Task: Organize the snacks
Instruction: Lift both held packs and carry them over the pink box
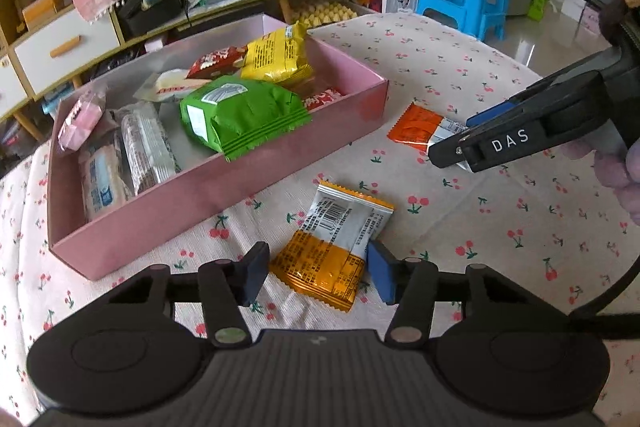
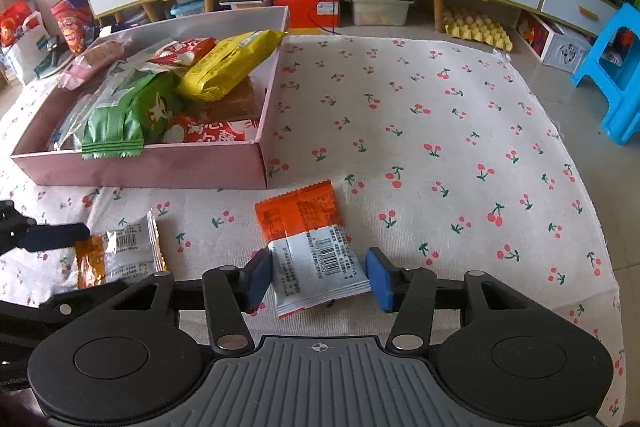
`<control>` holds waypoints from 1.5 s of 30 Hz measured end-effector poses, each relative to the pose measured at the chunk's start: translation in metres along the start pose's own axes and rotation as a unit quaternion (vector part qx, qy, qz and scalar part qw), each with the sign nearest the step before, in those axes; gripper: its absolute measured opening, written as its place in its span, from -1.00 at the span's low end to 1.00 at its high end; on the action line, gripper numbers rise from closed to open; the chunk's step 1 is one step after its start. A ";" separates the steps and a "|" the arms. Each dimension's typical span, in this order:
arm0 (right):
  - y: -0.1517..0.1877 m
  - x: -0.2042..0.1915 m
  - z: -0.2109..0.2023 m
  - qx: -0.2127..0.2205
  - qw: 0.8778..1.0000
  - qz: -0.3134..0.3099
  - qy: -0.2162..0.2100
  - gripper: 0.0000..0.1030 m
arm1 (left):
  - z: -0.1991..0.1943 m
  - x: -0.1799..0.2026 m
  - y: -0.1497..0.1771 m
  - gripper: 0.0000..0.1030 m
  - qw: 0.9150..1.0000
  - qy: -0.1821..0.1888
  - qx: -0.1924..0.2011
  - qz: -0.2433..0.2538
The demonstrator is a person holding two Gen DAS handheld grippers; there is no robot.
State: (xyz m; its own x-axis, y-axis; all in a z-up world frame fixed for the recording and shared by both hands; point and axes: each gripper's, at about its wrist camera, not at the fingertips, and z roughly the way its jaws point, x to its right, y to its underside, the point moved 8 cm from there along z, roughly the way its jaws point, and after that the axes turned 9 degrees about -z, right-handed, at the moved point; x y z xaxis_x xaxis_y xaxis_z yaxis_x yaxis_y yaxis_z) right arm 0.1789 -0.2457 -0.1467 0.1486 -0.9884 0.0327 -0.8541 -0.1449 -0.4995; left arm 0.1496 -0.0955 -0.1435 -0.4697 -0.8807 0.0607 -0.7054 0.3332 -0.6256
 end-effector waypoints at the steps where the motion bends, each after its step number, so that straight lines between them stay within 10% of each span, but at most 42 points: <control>1: 0.000 0.001 0.000 -0.001 1.000 0.003 -0.002 -0.05 | -0.001 0.000 0.000 -0.04 1.000 0.000 -0.002 -0.003; 18: 0.005 0.003 -0.020 -0.046 0.989 0.121 -0.065 -0.05 | -0.021 -0.017 -0.007 -0.05 0.993 0.019 -0.025 -0.115; 35: -0.025 -0.006 -0.045 0.018 0.981 0.160 -0.111 -0.05 | -0.052 -0.044 -0.031 -0.05 0.983 0.011 0.042 -0.177; 45: -0.051 -0.020 -0.042 0.064 0.972 0.188 -0.126 -0.05 | -0.045 -0.077 -0.044 -0.05 0.963 -0.026 0.092 -0.250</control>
State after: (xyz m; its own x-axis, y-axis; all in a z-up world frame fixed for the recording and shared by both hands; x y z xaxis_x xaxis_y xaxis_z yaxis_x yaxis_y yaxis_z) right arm 0.1983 -0.2208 -0.0854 -0.0308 -0.9254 -0.3776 -0.8055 0.2467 -0.5389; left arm 0.1931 -0.0274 -0.0858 -0.0640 -0.9332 0.3537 -0.7289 -0.1984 -0.6552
